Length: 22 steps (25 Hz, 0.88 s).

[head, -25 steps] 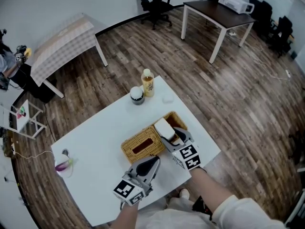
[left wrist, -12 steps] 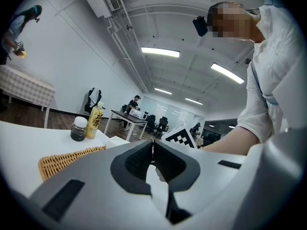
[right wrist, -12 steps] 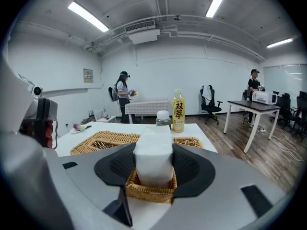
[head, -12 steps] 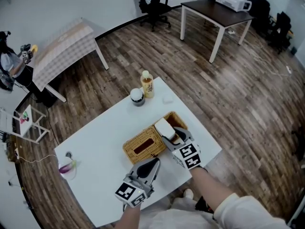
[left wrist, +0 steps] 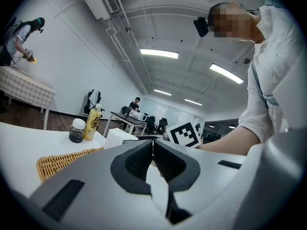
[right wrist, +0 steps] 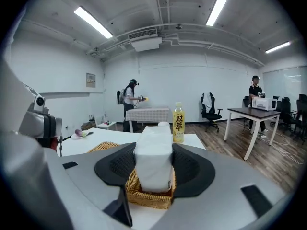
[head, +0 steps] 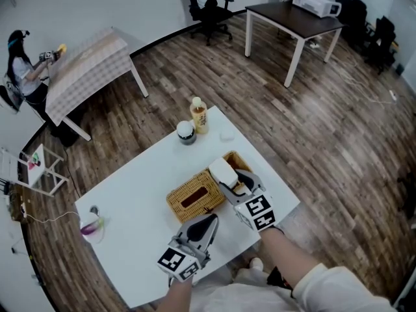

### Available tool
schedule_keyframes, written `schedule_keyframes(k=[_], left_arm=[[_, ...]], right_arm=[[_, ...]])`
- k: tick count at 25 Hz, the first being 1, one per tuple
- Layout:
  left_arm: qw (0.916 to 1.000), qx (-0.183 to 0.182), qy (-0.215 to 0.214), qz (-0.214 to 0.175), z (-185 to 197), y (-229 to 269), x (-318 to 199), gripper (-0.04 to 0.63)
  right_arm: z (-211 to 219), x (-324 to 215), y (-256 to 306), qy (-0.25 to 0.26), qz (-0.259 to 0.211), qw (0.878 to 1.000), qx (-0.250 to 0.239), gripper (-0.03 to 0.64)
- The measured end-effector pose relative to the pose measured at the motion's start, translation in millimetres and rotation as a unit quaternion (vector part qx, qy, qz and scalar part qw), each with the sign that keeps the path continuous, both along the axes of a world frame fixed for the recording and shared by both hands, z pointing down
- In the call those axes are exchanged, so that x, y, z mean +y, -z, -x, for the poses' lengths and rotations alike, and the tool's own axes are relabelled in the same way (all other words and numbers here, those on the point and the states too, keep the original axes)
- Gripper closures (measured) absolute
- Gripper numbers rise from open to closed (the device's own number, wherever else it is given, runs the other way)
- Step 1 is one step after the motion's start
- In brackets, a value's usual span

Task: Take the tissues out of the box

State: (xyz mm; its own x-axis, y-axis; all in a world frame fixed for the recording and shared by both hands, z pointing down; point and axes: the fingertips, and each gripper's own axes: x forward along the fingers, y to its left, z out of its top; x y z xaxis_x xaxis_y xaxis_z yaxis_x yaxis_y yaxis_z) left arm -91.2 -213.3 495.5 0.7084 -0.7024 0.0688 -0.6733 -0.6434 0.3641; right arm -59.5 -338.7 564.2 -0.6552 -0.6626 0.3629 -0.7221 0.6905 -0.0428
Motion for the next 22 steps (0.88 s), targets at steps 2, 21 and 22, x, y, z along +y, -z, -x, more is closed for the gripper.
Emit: schedule_keyframes(k=[2, 21, 22], left_arm=[[1.0, 0.001, 0.0, -0.002, -3, 0, 1, 0.589], [0.9999, 0.005, 0.011, -0.01, -34, 13, 28, 0.589], [0.9999, 0.005, 0.011, -0.01, -37, 13, 30, 0.589]], right_arm=[[-1, 1, 9, 0.004, -0.009, 1.0, -0.004, 0.37], [-32, 41, 60, 0.01, -0.036, 0.999, -0.034, 0.37], [-35, 44, 61, 0.01, -0.037, 0.999, -0.034, 0.37]])
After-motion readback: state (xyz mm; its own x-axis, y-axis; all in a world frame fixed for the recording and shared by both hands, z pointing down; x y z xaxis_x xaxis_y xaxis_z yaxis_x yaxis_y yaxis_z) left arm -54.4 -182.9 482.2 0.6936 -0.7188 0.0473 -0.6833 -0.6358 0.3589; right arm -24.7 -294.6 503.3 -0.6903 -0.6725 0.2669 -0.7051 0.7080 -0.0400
